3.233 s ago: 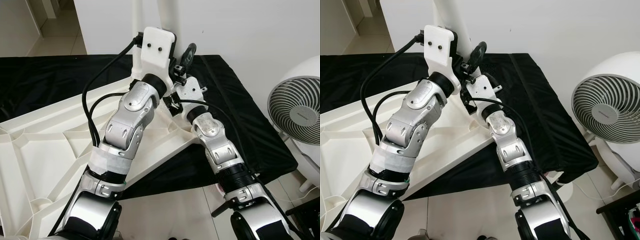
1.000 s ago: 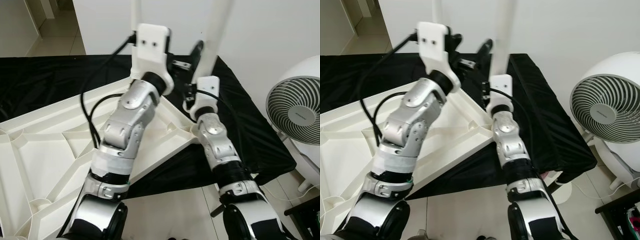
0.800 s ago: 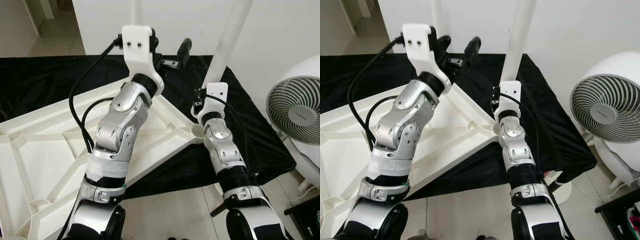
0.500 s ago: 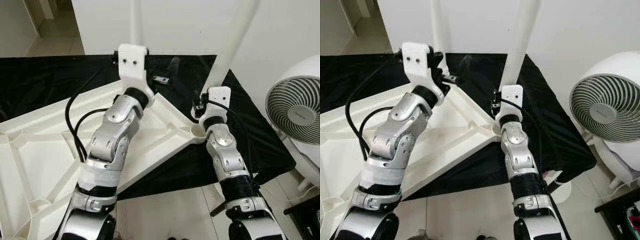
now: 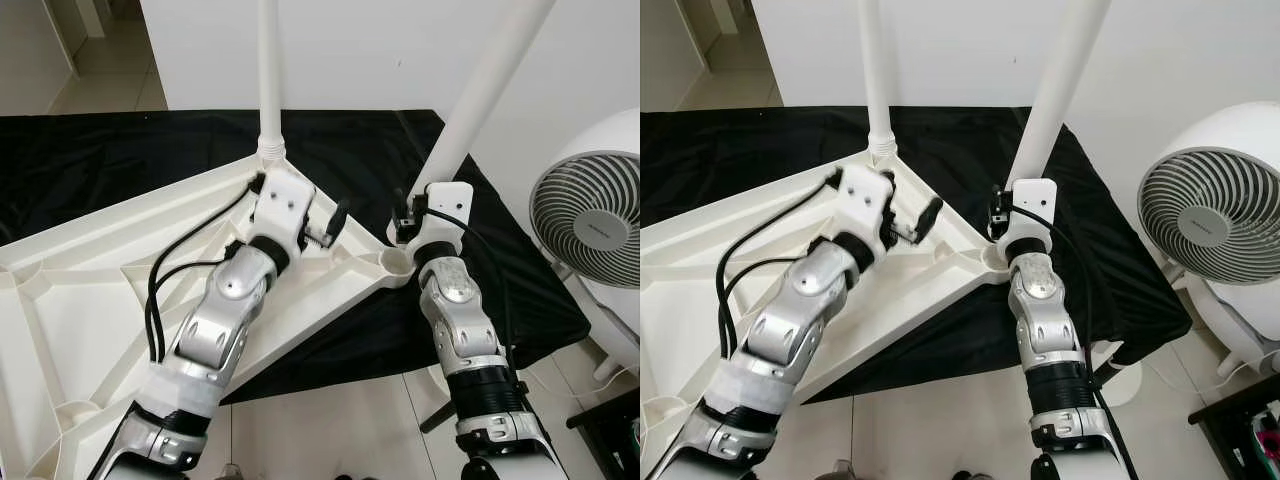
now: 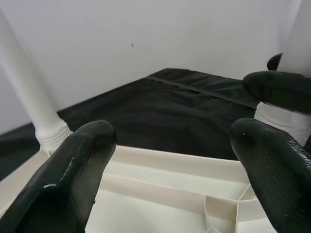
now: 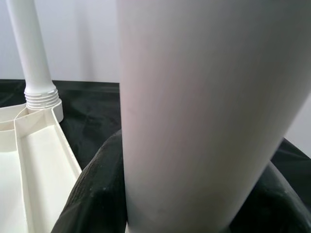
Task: Building children table
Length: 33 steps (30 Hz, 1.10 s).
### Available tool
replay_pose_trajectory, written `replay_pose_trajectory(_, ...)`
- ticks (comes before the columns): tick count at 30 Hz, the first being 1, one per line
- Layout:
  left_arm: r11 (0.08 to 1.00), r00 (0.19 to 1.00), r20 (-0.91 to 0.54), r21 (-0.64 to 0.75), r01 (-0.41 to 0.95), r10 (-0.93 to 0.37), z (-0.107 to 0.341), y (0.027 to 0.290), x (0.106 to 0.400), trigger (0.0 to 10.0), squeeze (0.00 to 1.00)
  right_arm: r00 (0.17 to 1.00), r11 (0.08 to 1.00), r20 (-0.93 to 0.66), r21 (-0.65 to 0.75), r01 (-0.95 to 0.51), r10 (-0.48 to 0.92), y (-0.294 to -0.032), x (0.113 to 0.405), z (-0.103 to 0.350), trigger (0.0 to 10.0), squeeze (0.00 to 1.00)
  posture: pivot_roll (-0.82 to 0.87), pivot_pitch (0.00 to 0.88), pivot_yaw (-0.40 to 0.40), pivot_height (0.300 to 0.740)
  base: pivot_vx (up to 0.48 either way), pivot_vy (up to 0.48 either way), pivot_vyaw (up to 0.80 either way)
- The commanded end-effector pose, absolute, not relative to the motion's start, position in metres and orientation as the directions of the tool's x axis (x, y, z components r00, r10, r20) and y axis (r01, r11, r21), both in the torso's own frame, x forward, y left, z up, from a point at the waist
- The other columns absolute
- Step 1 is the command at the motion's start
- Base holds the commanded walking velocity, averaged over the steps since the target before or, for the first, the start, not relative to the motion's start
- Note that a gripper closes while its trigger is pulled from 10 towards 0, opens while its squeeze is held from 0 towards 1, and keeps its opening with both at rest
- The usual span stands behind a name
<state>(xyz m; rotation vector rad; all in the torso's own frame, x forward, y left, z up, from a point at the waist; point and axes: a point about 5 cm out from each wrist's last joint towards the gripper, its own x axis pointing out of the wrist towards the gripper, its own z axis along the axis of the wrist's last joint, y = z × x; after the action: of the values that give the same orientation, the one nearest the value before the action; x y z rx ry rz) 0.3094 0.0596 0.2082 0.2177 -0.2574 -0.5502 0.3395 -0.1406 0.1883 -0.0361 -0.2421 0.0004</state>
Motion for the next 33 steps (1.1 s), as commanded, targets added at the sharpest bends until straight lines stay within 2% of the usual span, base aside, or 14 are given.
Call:
replay_pose_trajectory(1,0.811,0.813,0.158,0.302,0.501,-0.561,0.2,0.056,0.308,10.0,0.0,0.97,0.999,0.245,-0.038,0.006,0.004,-0.143,0.338,0.19,10.0,0.0,0.15,0.051,-0.041,0.74,0.0,0.0,0.0)
replay_pose_trajectory(10,0.734,0.776,0.069,0.386,0.559,-0.627,0.174,0.047,0.301,10.0,0.0,0.971,0.999,0.238,-0.033,0.002,0.006,-0.14,0.338,0.191,10.0,0.0,0.15,0.049,-0.043,0.74,0.0,0.0,0.0)
replay_pose_trajectory(22,0.672,0.731,-0.009,0.384,0.633,-0.683,0.149,0.035,0.288,10.0,0.0,0.98,0.999,0.2,-0.029,-0.021,0.027,-0.138,0.337,0.187,10.0,0.0,0.13,0.062,-0.046,0.74,0.0,0.0,0.0)
replay_pose_trajectory(33,0.651,0.704,0.011,0.391,0.651,-0.71,0.158,0.039,0.284,10.0,0.0,0.993,0.996,0.096,-0.064,-0.058,0.064,-0.132,0.337,0.169,10.0,0.0,0.13,0.078,-0.043,0.74,0.0,0.0,0.0)
